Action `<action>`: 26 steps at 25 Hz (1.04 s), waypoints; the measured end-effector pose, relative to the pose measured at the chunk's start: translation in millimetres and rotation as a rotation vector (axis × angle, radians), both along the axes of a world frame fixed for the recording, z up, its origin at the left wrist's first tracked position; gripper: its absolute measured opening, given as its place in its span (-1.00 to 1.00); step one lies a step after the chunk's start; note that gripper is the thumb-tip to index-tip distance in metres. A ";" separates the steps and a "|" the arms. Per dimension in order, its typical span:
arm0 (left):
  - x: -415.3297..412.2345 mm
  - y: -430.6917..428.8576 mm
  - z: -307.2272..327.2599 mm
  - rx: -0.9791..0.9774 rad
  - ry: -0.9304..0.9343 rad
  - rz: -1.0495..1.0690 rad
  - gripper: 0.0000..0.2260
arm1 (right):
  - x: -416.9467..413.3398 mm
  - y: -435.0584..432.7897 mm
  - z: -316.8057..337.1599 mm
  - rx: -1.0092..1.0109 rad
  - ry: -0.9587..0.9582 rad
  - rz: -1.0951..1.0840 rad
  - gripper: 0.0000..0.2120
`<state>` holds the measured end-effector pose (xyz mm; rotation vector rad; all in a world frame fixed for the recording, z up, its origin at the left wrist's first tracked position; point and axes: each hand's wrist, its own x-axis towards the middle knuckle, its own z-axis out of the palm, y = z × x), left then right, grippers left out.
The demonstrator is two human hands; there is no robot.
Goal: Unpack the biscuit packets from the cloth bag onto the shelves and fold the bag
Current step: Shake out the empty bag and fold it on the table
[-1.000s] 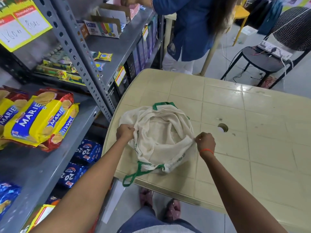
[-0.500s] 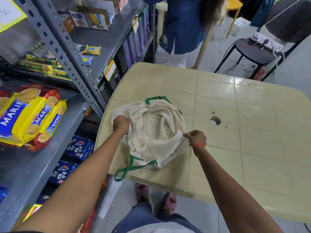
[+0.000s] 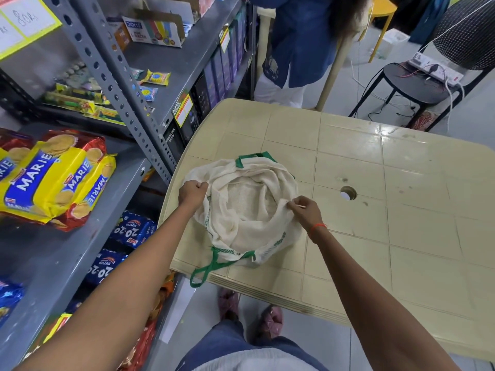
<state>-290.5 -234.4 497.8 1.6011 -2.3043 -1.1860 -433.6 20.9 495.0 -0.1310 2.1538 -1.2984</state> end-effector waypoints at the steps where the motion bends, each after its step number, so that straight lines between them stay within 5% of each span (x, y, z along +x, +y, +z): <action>1: 1.4 -0.9 -0.3 0.004 -0.001 0.001 -0.59 | 1.2 2.8 3.0 -0.045 -0.087 0.101 -0.86; 3: 3.0 -0.3 -0.2 0.009 -0.007 0.000 -0.59 | -0.1 3.2 0.2 -0.040 -0.133 0.154 -0.79; 7: 3.7 2.5 -3.0 0.014 -0.004 0.014 -0.59 | 1.9 1.0 -8.1 0.016 -0.238 -0.129 -0.88; 10: 3.3 2.3 -0.6 0.041 0.012 0.002 -0.58 | 5.9 -0.9 -15.0 0.105 -0.260 -0.047 -0.77; 16: 6.0 -5.2 32.1 0.347 0.096 -0.080 -0.80 | -8.6 -10.0 24.9 0.012 -0.181 -0.099 -0.64; 19: -7.1 -19.5 71.9 0.104 -0.061 -0.174 -0.90 | -38.7 -12.0 73.0 0.300 0.184 0.110 -0.87; 23: -12.9 -67.6 138.0 -0.508 -0.437 -0.224 -0.78 | -88.6 7.3 146.0 0.661 0.613 0.118 -0.72; 26: -14.7 -89.1 190.6 -0.510 -0.423 -0.157 -0.77 | -114.7 26.2 183.5 0.764 0.693 0.032 -0.68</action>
